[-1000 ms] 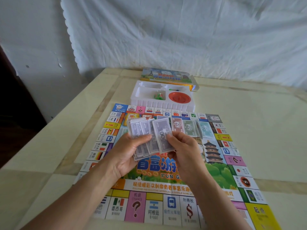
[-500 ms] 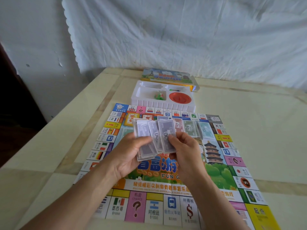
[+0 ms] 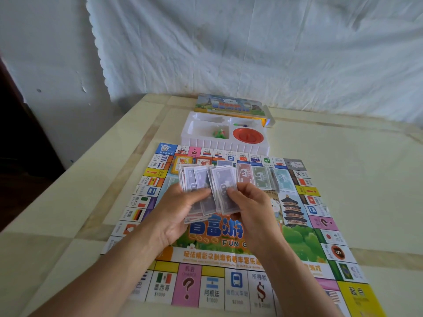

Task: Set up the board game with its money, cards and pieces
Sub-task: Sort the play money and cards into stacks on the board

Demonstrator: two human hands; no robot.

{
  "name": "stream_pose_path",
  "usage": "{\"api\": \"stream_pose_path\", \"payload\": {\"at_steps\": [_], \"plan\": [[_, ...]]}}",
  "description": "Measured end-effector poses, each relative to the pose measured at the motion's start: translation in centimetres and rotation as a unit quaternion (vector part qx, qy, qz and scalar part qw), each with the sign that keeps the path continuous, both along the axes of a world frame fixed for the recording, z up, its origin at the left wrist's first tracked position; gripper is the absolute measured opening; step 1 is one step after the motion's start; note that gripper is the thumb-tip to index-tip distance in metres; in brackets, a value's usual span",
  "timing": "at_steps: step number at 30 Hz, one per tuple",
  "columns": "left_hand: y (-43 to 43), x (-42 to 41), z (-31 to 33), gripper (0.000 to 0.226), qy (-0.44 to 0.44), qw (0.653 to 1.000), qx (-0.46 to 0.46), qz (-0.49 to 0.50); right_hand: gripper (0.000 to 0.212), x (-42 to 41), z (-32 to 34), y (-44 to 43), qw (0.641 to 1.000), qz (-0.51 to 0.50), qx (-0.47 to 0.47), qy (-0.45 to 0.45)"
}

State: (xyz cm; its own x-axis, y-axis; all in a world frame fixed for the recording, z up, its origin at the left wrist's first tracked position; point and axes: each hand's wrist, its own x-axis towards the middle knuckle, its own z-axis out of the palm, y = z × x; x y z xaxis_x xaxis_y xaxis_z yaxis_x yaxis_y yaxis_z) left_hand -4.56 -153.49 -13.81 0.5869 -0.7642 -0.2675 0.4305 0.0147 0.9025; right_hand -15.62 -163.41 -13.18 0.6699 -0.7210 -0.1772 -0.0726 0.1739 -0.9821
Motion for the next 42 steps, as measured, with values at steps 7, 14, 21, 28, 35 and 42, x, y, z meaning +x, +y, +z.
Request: {"api": "stream_pose_path", "payload": {"at_steps": [7,14,21,28,35,42], "plan": [[0.16,-0.08,0.42,0.031,0.031,0.999,-0.009,-0.024,0.01,-0.05,0.07,-0.13,0.999,-0.02,0.017,-0.022],[-0.03,-0.18,0.02,0.027,-0.016,1.0,0.011,0.023,0.012,0.12,-0.12,0.08,1.0,0.014,-0.005,-0.007],[0.13,0.01,0.65,0.024,0.045,0.998,-0.024,-0.044,0.012,0.1,-0.17,-0.45,0.999,-0.026,0.04,-0.025],[0.01,-0.15,0.09,0.021,-0.001,1.0,0.002,0.011,0.016,0.23,-0.45,-0.14,1.0,0.011,0.024,-0.012],[0.17,0.22,0.25,0.025,0.03,0.998,-0.017,-0.046,0.015,-0.08,-0.36,-0.45,1.0,0.0,0.023,-0.016],[0.14,0.19,0.0,0.031,0.011,0.999,-0.012,-0.046,0.017,0.05,-0.32,-0.05,1.0,0.024,0.008,-0.007]]}}
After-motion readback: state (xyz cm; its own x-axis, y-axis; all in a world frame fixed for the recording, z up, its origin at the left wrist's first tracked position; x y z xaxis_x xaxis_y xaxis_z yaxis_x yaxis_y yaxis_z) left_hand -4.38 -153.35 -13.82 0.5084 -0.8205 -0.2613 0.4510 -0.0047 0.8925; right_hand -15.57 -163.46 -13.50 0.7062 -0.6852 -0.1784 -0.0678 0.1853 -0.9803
